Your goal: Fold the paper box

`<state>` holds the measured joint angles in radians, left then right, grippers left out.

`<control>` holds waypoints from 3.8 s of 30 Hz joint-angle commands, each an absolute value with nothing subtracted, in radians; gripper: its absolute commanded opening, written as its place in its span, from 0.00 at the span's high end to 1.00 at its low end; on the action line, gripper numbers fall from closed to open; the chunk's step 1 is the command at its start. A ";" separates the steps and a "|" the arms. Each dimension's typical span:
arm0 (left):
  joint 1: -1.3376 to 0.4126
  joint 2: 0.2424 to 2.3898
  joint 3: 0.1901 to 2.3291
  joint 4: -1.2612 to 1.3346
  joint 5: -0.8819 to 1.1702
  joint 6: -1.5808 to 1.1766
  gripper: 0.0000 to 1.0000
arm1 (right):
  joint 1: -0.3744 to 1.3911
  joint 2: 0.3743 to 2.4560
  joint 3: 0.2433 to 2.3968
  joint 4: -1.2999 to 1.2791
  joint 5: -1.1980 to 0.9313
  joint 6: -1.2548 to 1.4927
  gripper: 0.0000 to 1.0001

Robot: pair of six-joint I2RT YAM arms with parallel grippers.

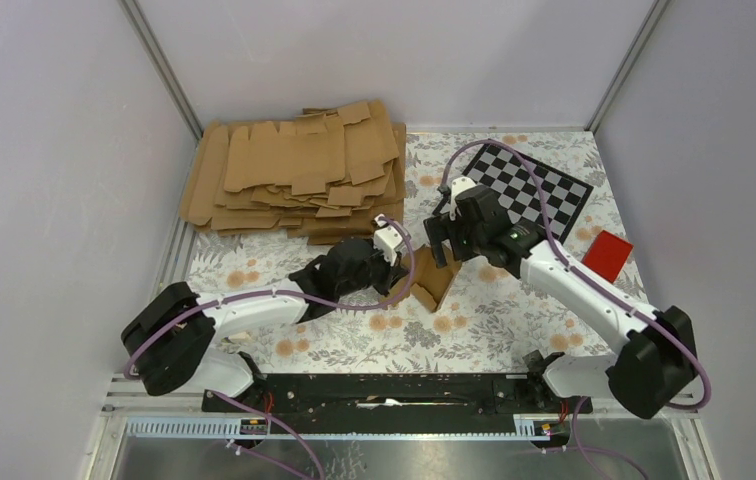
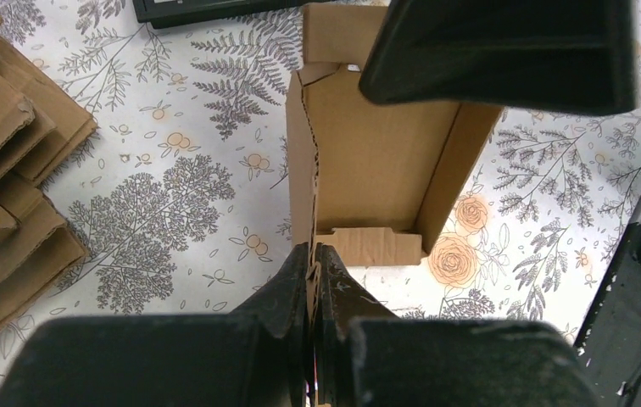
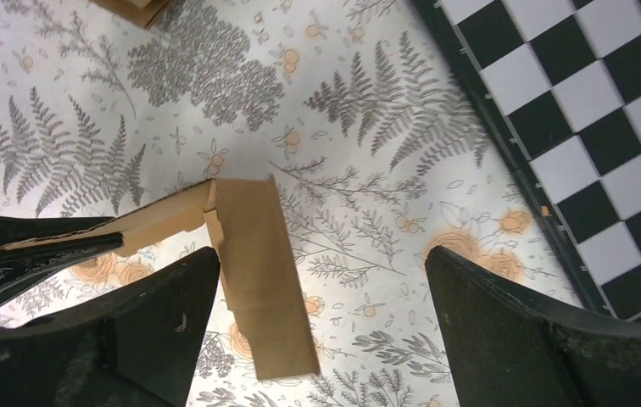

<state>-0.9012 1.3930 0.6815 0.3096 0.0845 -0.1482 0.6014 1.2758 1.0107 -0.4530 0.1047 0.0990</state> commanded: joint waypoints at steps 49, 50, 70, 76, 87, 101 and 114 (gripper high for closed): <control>-0.901 1.349 0.542 0.366 0.137 -0.986 0.46 | 0.534 1.330 0.846 -0.277 -0.071 0.305 0.56; -0.902 1.375 0.535 0.400 0.135 -1.016 0.47 | 0.534 1.327 0.845 -0.278 -0.073 0.305 0.56; -0.903 1.663 0.480 0.730 0.006 -1.234 0.61 | 0.534 1.306 0.818 -0.238 -0.131 0.337 0.56; -0.903 1.690 0.496 0.745 0.004 -1.228 0.61 | 0.534 1.307 0.814 -0.233 -0.147 0.342 0.56; -0.902 1.768 0.548 0.753 0.022 -1.199 0.72 | 0.534 1.288 0.795 -0.226 -0.151 0.356 0.56; -0.900 1.682 0.739 0.245 -0.084 -0.845 1.00 | 0.534 1.212 0.722 -0.214 -0.100 0.388 0.24; -0.827 1.689 0.976 -0.382 -0.118 -0.450 1.00 | 0.534 1.017 0.382 0.096 -0.031 0.604 0.00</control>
<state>-0.8314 1.6726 0.9443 -0.2062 -0.0742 -0.5739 0.5358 1.0645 0.4496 -0.0559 -0.1020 0.4923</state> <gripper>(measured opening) 0.021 0.993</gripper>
